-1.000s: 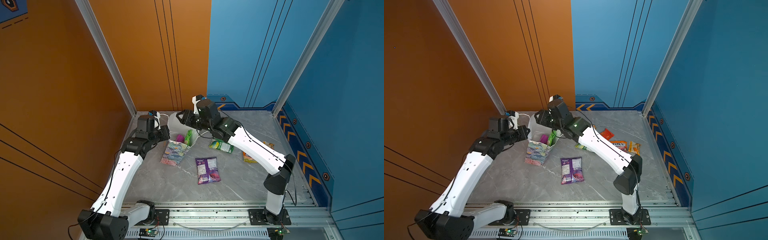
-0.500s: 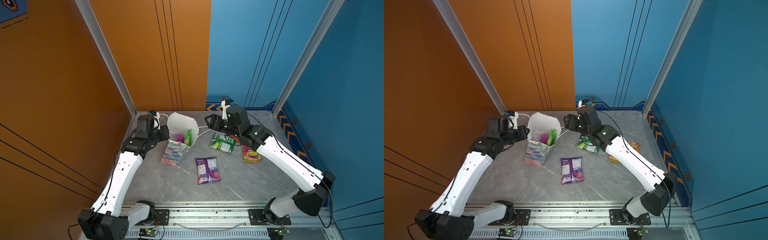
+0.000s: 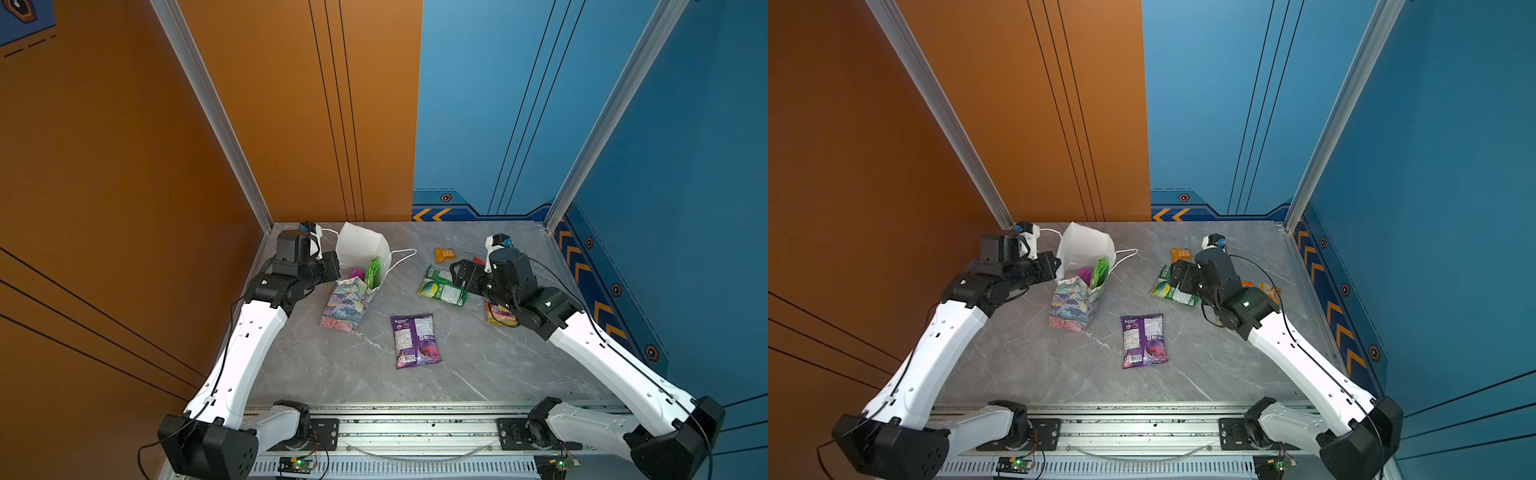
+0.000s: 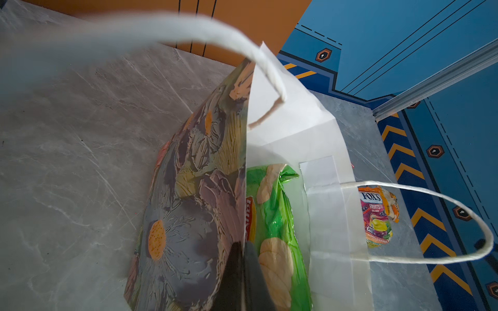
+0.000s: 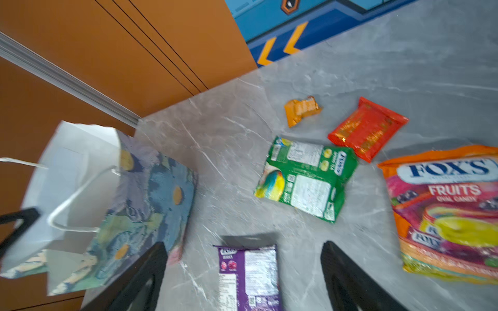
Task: Place the snacks into the paper bag
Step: 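Raise the right gripper out of the paper bag toward the FOX'S Fruits bag, then lower the right gripper onto the orange FOX'S Fruits candy bag and grasp it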
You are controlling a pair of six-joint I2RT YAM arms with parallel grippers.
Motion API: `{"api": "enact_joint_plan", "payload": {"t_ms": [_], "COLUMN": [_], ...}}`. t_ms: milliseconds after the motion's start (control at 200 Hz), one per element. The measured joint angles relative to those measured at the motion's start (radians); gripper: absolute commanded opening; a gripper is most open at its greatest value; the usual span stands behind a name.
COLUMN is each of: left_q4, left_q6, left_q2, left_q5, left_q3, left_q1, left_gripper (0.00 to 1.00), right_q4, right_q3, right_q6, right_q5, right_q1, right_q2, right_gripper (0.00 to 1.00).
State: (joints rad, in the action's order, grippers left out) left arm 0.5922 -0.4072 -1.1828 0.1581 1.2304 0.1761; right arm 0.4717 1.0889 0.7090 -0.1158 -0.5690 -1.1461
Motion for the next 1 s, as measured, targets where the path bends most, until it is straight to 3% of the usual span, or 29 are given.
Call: {"api": "enact_joint_plan", "payload": {"t_ms": [315, 516, 721, 1001], "left_q4": [-0.010, -0.010, -0.010, -0.010], "left_q6": [0.008, 0.011, 0.016, 0.019], "left_q2": [0.039, 0.044, 0.048, 0.048], "left_q5": [-0.031, -0.031, -0.034, -0.038], "left_q3": [-0.046, -0.051, -0.052, -0.052], "left_q1": [-0.016, -0.016, -0.018, -0.028], "left_gripper": [0.00, 0.00, 0.00, 0.00], "right_q4": [0.002, 0.016, 0.080, 0.121], "right_q3": [-0.213, -0.243, -0.208, -0.102], "right_q6": [0.067, 0.111, 0.055, -0.077], "right_q5": [0.018, 0.072, 0.101, -0.011], "right_q1": [0.025, 0.058, 0.182, 0.434], "right_q2": [-0.047, -0.181, -0.272, -0.283], "right_gripper": [0.97, 1.00, 1.00, 1.00]}}
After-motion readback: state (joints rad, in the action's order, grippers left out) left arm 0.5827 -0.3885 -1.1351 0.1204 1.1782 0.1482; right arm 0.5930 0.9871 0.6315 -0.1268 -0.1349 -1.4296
